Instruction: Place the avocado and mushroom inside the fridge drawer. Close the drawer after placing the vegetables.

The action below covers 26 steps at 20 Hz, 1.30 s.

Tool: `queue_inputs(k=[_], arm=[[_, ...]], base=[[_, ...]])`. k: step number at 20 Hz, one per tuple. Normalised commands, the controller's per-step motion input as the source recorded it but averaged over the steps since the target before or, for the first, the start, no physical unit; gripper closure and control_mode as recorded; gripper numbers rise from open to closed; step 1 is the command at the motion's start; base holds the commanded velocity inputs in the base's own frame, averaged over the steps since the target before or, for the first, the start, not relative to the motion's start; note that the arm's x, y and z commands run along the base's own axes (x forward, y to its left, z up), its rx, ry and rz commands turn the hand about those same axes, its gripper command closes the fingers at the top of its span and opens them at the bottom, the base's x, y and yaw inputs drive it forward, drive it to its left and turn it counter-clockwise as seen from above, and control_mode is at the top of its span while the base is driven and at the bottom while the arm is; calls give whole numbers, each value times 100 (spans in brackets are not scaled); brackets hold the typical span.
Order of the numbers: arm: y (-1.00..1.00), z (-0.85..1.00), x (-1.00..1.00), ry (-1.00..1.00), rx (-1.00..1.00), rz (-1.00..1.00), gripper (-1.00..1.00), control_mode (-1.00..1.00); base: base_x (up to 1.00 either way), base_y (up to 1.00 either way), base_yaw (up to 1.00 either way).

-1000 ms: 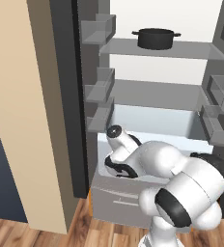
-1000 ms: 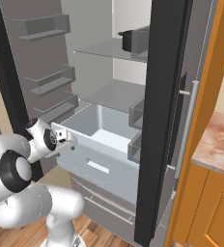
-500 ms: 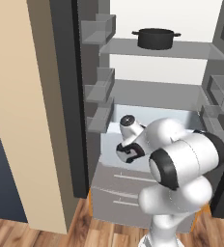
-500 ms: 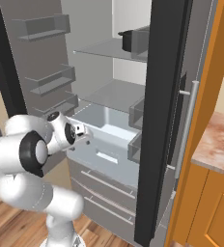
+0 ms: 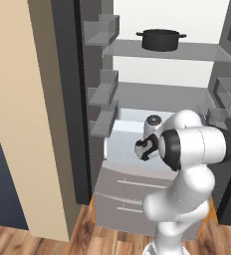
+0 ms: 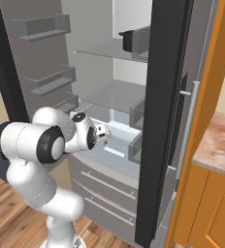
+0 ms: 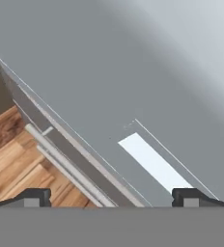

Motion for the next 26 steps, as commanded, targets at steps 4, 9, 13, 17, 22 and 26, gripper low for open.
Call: queue_inputs(k=[4,9,13,17,22,26], arm=[[-36,0,42,0,5,0,-100,-100],[-12,0,45,0,1,0,-100,-100],[-10,0,52,0,1,0,-100,-100],[-17,0,55,0,2,0,-100,-100],[-27,0,61,0,3,0,-100,-100],[-39,0,69,0,3,0,-100,-100]], base=[[0,0,0],[0,0,0],[0,0,0],[0,0,0],[0,0,0],[0,0,0]])
